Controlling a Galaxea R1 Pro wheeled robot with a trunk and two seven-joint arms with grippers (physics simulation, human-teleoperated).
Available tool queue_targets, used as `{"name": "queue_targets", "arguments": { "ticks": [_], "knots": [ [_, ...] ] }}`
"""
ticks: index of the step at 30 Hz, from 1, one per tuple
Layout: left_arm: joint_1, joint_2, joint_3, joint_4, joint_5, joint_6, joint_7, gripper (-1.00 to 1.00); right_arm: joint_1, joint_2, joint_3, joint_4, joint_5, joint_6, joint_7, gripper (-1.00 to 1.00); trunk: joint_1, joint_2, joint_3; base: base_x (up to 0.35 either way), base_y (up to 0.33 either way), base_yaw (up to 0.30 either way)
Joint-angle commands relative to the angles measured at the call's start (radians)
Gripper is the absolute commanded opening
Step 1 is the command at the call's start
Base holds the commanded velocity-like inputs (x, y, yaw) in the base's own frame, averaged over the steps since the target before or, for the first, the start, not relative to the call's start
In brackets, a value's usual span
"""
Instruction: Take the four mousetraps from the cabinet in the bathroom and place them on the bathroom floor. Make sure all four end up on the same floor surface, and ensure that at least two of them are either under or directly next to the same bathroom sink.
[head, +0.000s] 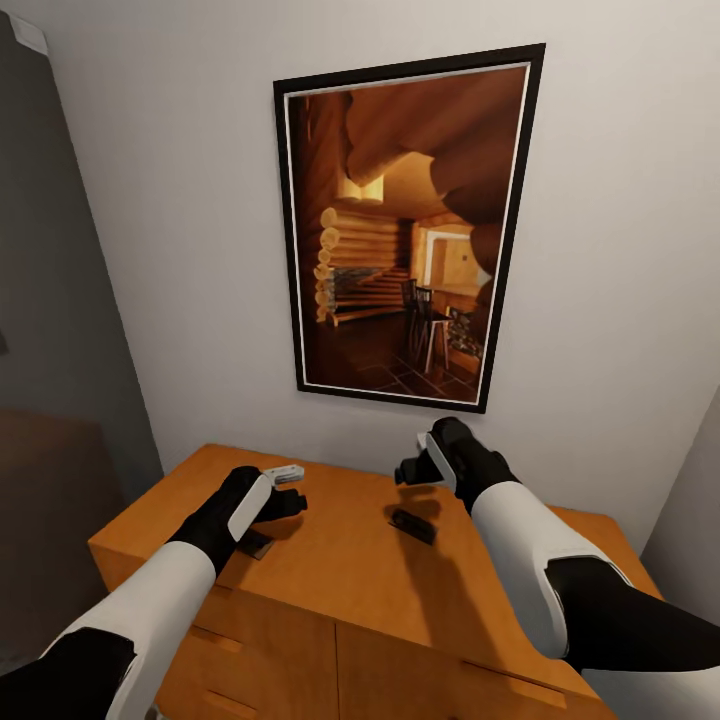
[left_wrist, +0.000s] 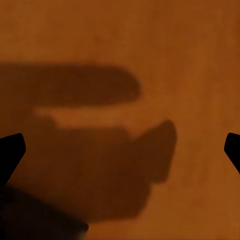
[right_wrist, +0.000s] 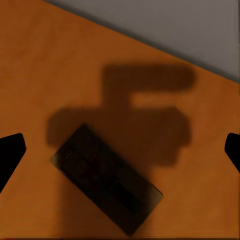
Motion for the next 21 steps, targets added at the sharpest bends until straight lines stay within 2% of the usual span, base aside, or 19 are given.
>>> {"name": "queue_targets", "arguments": {
  "ticks": [1, 9, 15, 21],
  "knots": [
    [-0.001, 0.001, -0.004, -0.001, 0.011, 0.002, 0.009, 1.00, -0.001, -0.002, 0.001, -0.001, 0.008, 0.008, 0.007, 1.00, 0.000, -0.001, -0.002, 0.000, 0.000, 0.000],
    [-0.001, 0.001, -0.004, -0.001, 0.012, 0.002, 0.010, 1.00, -0.001, -0.009, 0.002, -0.007, 0.009, 0.058, 0.044, 1.00, 0.000, -0.001, -0.002, 0.000, 0.000, 0.000],
    [-0.001, 0.001, -0.004, -0.001, 0.011, 0.002, 0.010, 1.00, -0.001, -0.011, 0.003, -0.013, 0.014, 0.066, 0.051, 1.00, 0.000, -0.001, -0.002, 0.000, 0.000, 0.000],
    [-0.001, 0.001, -0.004, -0.001, 0.011, 0.001, 0.010, 1.00, -0.001, -0.029, 0.003, -0.015, 0.015, 0.066, 0.051, 1.00, 0.000, -0.001, -0.002, 0.000, 0.000, 0.000]
  ]
}}
